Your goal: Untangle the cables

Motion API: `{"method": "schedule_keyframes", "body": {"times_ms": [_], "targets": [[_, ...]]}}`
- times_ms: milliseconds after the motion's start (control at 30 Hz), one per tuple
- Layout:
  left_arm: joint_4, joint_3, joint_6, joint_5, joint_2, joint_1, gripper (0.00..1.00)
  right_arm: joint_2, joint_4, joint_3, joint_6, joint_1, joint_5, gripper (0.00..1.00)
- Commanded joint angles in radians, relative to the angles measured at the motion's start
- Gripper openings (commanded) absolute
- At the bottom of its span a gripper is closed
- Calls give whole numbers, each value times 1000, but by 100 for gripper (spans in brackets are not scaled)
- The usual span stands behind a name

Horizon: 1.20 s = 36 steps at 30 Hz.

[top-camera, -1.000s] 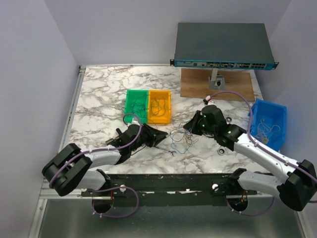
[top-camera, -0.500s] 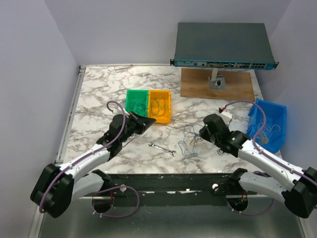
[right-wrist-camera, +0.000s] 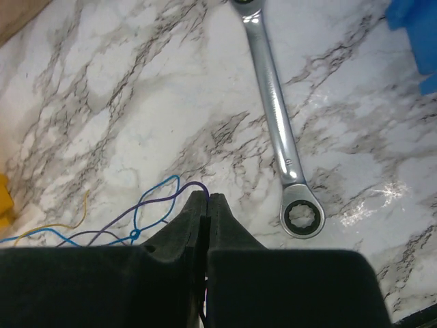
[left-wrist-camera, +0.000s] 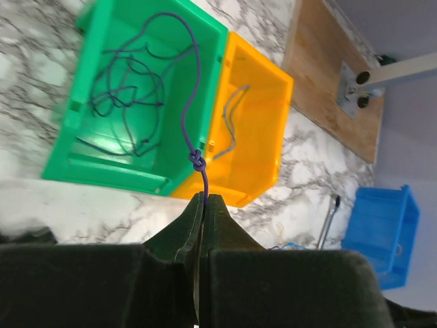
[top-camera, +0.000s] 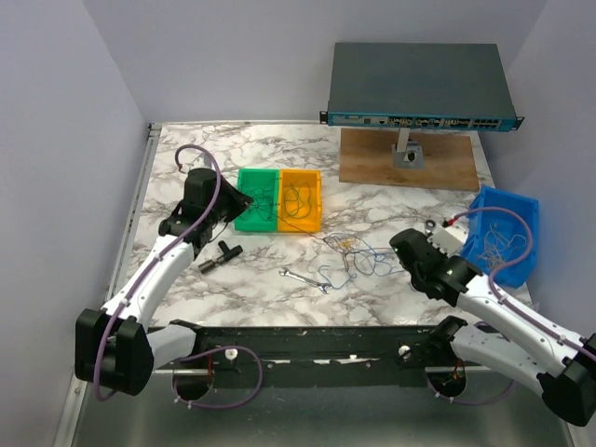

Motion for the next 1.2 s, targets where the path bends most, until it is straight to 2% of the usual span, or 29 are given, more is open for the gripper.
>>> {"method": "schedule_keyframes", "body": {"times_ms": [0, 167, 333, 467, 500, 533, 567, 600, 667, 700, 833, 967, 1033, 1167], "targets": [[-160, 84, 170, 23, 24, 77, 0, -66, -133, 30, 138, -8, 168, 1], [-221, 147, 219, 22, 61, 102, 0, -126, -293, 77, 283, -8, 290, 1], [-226, 143, 216, 28, 73, 144, 0, -126, -700, 165, 746, -8, 406, 1], [-226, 144, 216, 32, 84, 152, 0, -191, -708, 180, 751, -8, 413, 1], [-223, 143, 214, 36, 84, 152, 0, -207, -685, 178, 719, -9, 415, 1], [-215, 139, 213, 43, 82, 152, 0, -228, -552, 178, 516, -8, 408, 9], [-195, 132, 220, 72, 77, 152, 0, -246, -396, 168, 258, -8, 371, 25], [-167, 122, 226, 107, 75, 151, 0, -267, -199, 145, 7, -7, 294, 49], [-159, 124, 234, 150, 78, 151, 0, -287, -35, 120, -194, -9, 158, 79], [-155, 126, 249, 172, 79, 149, 0, -292, 17, 112, -259, -7, 98, 85], [-168, 158, 289, 204, 95, 121, 0, -237, 229, 74, -509, -7, -216, 88], [-246, 214, 315, 127, 109, 83, 0, 6, 257, 139, -651, -7, -468, 89], [-262, 233, 321, 129, 109, 77, 0, 142, 249, 181, -682, 16, -510, 89], [-301, 276, 335, 136, 107, 70, 0, 330, 364, 215, -769, 165, -487, 89]]}}
